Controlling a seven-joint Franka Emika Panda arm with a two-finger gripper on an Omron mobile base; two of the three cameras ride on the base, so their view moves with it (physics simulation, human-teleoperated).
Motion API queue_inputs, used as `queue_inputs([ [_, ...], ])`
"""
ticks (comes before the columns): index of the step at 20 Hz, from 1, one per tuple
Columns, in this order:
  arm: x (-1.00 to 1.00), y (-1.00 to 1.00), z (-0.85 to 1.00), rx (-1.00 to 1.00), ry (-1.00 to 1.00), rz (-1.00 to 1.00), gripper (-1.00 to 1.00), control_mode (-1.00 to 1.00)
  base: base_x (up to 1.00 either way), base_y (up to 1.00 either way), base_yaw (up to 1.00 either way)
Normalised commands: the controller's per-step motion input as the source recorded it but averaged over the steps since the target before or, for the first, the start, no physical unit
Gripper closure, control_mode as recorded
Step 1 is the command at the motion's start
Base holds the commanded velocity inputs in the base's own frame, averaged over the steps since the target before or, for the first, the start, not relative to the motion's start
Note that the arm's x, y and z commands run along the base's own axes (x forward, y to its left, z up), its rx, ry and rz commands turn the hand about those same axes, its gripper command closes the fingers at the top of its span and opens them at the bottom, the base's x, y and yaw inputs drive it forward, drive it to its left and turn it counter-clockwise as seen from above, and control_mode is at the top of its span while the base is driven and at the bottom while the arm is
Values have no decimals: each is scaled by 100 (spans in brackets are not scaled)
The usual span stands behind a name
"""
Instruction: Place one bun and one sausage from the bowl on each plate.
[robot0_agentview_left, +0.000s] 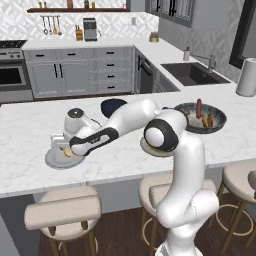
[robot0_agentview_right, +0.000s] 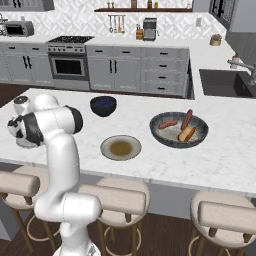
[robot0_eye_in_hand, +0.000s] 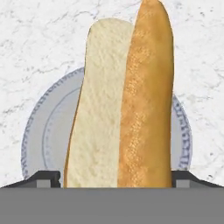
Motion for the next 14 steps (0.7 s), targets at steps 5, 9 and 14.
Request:
queue_inputs([
  [5, -8, -16, 14, 0, 0, -6, -100, -100, 0, 0, 0],
  [9, -38, -77, 61, 0, 6, -20, -100, -100, 0, 0, 0],
  [14, -91, -100, 85, -1, 10, -17, -100, -100, 0, 0, 0],
])
